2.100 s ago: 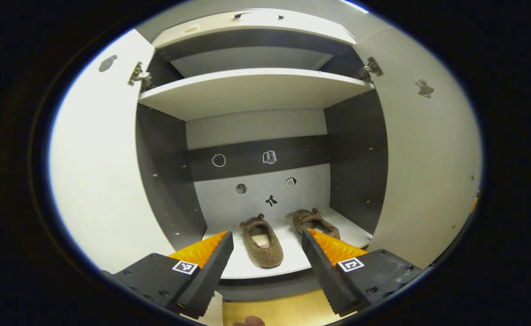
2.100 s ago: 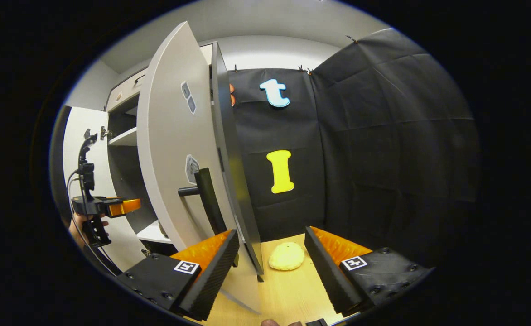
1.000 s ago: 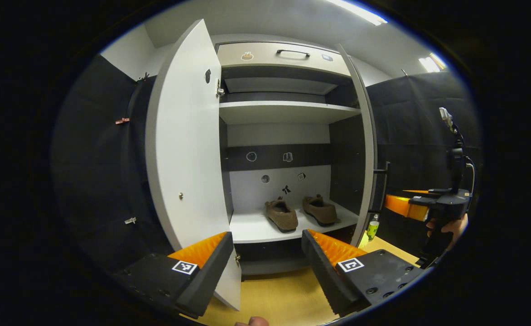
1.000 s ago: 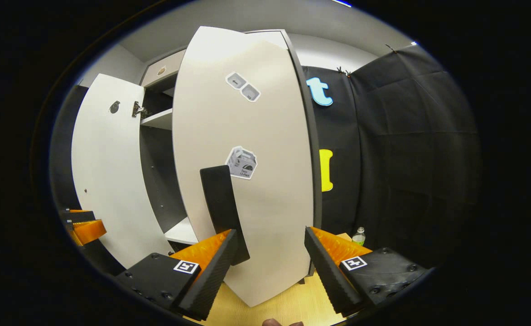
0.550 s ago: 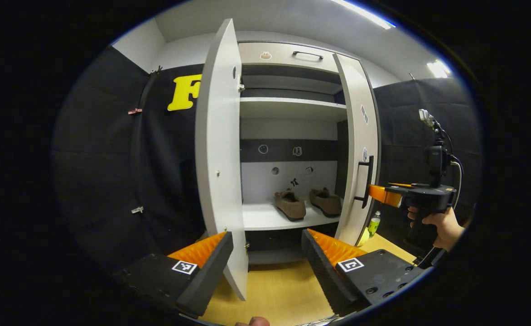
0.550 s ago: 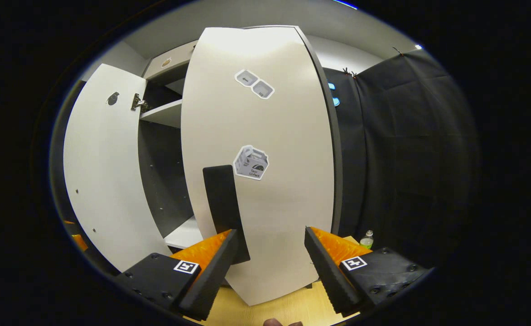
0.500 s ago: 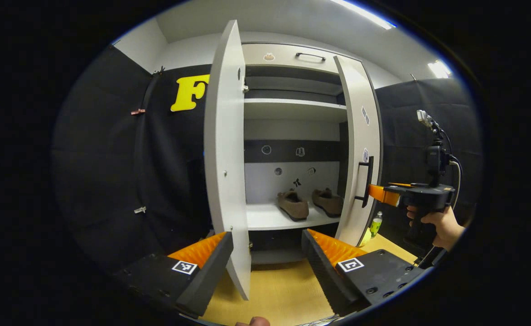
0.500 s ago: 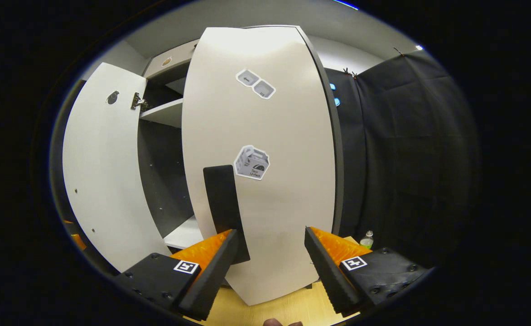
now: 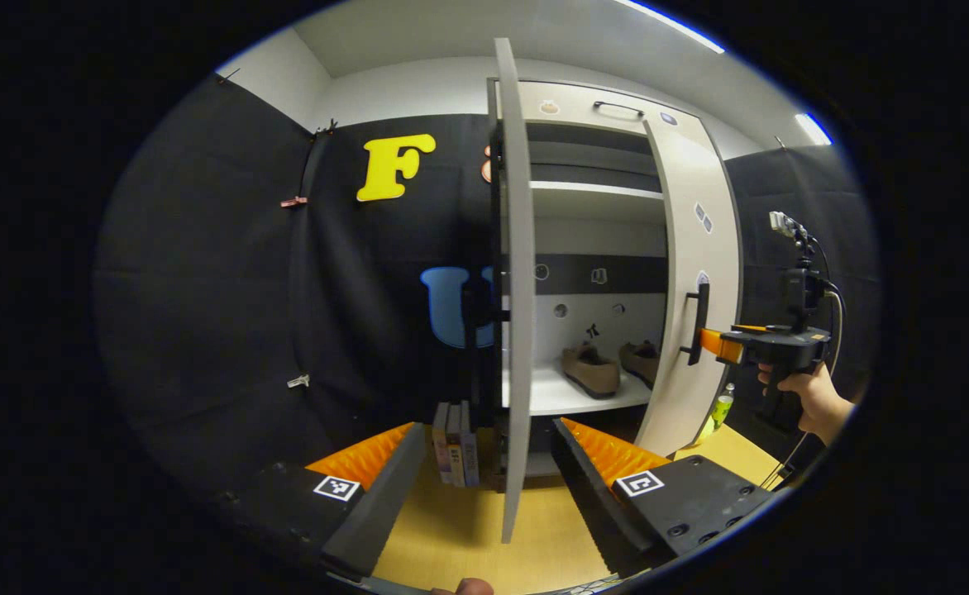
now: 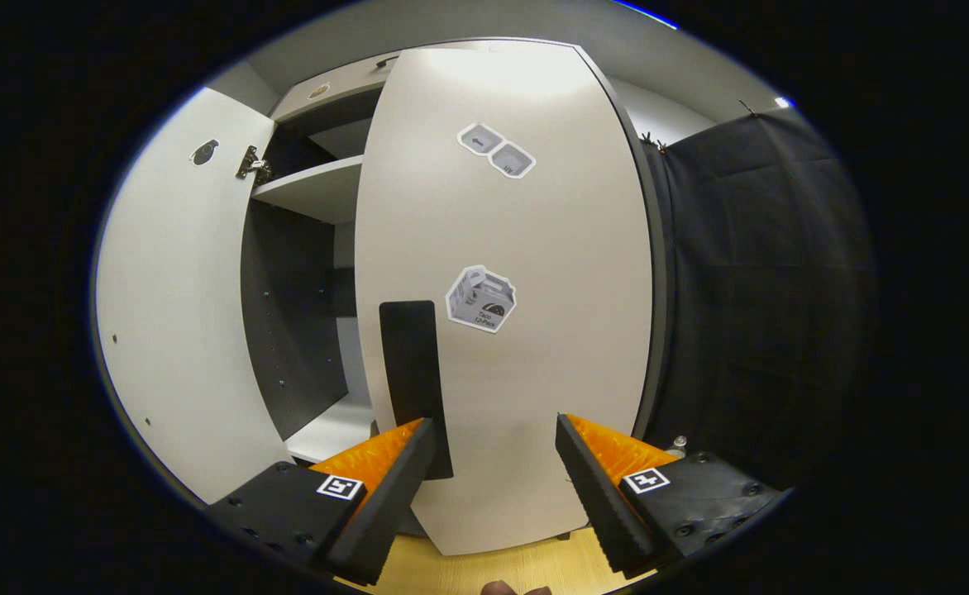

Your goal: Grab one shoe with the right hand and put it into the shoe cabinet, grab the other shoe with the left hand and put it into the shoe cabinet; then close the right door with the right hand and the left door with the left hand.

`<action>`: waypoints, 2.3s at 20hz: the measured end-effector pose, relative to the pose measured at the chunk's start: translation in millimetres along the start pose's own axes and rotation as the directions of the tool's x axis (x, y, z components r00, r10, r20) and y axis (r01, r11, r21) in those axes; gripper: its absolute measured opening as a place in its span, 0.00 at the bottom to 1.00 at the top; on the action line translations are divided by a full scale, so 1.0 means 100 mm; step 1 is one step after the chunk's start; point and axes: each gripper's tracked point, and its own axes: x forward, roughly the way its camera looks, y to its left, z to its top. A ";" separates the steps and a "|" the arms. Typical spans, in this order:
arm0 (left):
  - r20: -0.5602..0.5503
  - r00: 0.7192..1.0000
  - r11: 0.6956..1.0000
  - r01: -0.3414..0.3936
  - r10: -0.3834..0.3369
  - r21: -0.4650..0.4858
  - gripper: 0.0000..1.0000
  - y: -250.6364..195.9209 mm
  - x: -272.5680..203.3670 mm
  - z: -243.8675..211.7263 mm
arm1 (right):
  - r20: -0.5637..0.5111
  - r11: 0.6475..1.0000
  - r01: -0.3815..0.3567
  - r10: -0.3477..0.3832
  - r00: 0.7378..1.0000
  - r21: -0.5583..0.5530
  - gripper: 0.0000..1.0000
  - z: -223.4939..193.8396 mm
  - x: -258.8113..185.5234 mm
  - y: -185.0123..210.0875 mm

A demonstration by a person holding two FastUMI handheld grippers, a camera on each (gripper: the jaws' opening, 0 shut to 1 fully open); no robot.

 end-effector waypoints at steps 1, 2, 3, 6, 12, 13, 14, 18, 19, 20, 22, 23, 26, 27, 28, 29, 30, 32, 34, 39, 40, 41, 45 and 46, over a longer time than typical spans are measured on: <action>0.004 1.000 1.000 -0.013 0.013 -0.006 0.96 0.09 0.03 0.02 | -0.007 1.000 0.006 -0.006 1.000 0.010 0.98 0.00 0.00 0.00; 0.005 1.000 1.000 -0.025 0.026 -0.006 0.96 0.18 0.09 0.02 | -0.013 1.000 0.010 -0.010 1.000 0.022 0.98 0.00 -0.02 0.00; 0.003 0.999 0.999 -0.038 0.038 -0.004 0.96 0.27 0.15 0.02 | -0.024 0.999 0.009 -0.008 1.000 0.033 0.98 -0.02 -0.04 0.01; -0.003 0.998 0.998 -0.063 0.062 -0.009 0.97 0.48 0.33 0.03 | -0.038 0.999 -0.013 0.015 0.999 0.048 0.98 -0.03 -0.13 0.10; 0.018 0.997 0.997 -0.070 0.070 -0.020 0.96 0.64 0.56 0.08 | -0.023 0.999 -0.047 0.047 0.999 -0.003 0.98 0.03 -0.44 0.16; 0.022 0.998 0.998 -0.063 0.063 -0.023 0.96 0.63 0.61 0.09 | -0.018 0.999 -0.047 0.046 0.999 -0.020 0.98 0.05 -0.47 0.14; 0.029 0.998 0.998 -0.054 0.055 -0.022 0.96 0.62 0.64 0.10 | -0.014 0.998 -0.044 0.044 0.999 -0.039 0.98 0.06 -0.51 0.12; 0.043 0.999 1.000 -0.018 0.019 -0.018 0.93 0.47 0.65 0.13 | -0.005 0.996 -0.052 0.052 0.999 -0.071 0.98 0.08 -0.66 0.05; 0.047 0.999 1.000 -0.011 0.011 -0.013 0.91 0.45 0.63 0.13 | -0.001 0.996 -0.051 0.051 0.999 -0.076 0.98 0.10 -0.69 0.03; 0.056 0.998 1.000 -0.003 0.003 -0.010 0.92 0.42 0.62 0.17 | 0.003 0.996 -0.050 0.051 0.999 -0.077 0.98 0.12 -0.70 0.01; 0.066 0.998 1.000 0.012 -0.012 -0.001 0.92 0.35 0.58 0.21 | 0.010 0.996 -0.048 0.049 0.999 -0.074 0.97 0.15 -0.73 -0.05; 0.060 0.998 1.000 0.016 -0.016 0.010 0.91 0.32 0.57 0.20 | 0.013 0.996 -0.049 0.050 0.999 -0.069 0.96 0.17 -0.74 -0.08; 0.062 0.997 0.998 0.053 -0.054 0.021 0.92 0.10 0.56 0.21 | 0.028 0.998 -0.044 0.046 0.999 -0.051 0.97 0.24 -0.74 -0.18; 0.058 0.995 0.997 0.076 -0.076 0.008 0.92 0.00 0.58 0.21 | 0.030 0.998 -0.045 0.047 0.998 -0.041 0.96 0.25 -0.73 -0.21; 0.059 0.994 0.996 0.090 -0.090 0.000 0.92 -0.10 0.58 0.22 | 0.031 0.998 -0.047 0.048 0.998 -0.033 0.96 0.27 -0.72 -0.24; 0.063 0.994 0.996 0.088 -0.088 0.001 0.92 -0.18 0.57 0.22 | 0.032 0.998 -0.049 0.050 0.998 -0.028 0.96 0.29 -0.72 -0.27; 0.069 0.994 0.997 0.079 -0.080 0.008 0.91 -0.24 0.57 0.23 | 0.036 0.998 -0.051 0.052 0.998 -0.025 0.96 0.31 -0.72 -0.31; 0.077 0.994 0.997 0.078 -0.079 0.021 0.91 -0.38 0.58 0.24 | 0.037 0.998 -0.050 0.051 0.998 -0.024 0.96 0.32 -0.75 -0.41; 0.069 0.991 0.994 0.111 -0.112 0.014 0.92 -0.58 0.61 0.23 | 0.029 0.999 -0.045 0.046 0.999 -0.028 0.96 0.29 -0.76 -0.50; 0.073 0.987 0.989 0.145 -0.146 0.007 0.92 -1.01 0.77 0.27 | 0.011 1.000 -0.030 0.030 0.999 -0.003 0.97 0.26 -0.76 -0.75; 0.077 0.985 0.988 0.154 -0.154 0.004 0.92 -1.13 0.82 0.27 | 0.011 1.000 -0.027 0.027 1.000 -0.001 0.96 0.26 -0.78 -0.80; 0.081 0.983 0.986 0.166 -0.165 0.002 0.92 -1.23 0.86 0.29 | 0.012 1.000 -0.022 0.022 1.000 -0.001 0.96 0.27 -0.80 -0.84; 0.111 0.978 0.984 0.178 -0.179 0.020 0.92 -1.51 1.09 0.36 | 0.011 1.000 -0.011 0.011 1.000 -0.001 0.96 0.28 -0.90 -1.00; 0.120 0.976 0.984 0.177 -0.179 0.026 0.89 -1.57 1.14 0.37 | 0.012 1.000 -0.008 0.008 1.000 0.002 0.96 0.27 -0.92 -1.04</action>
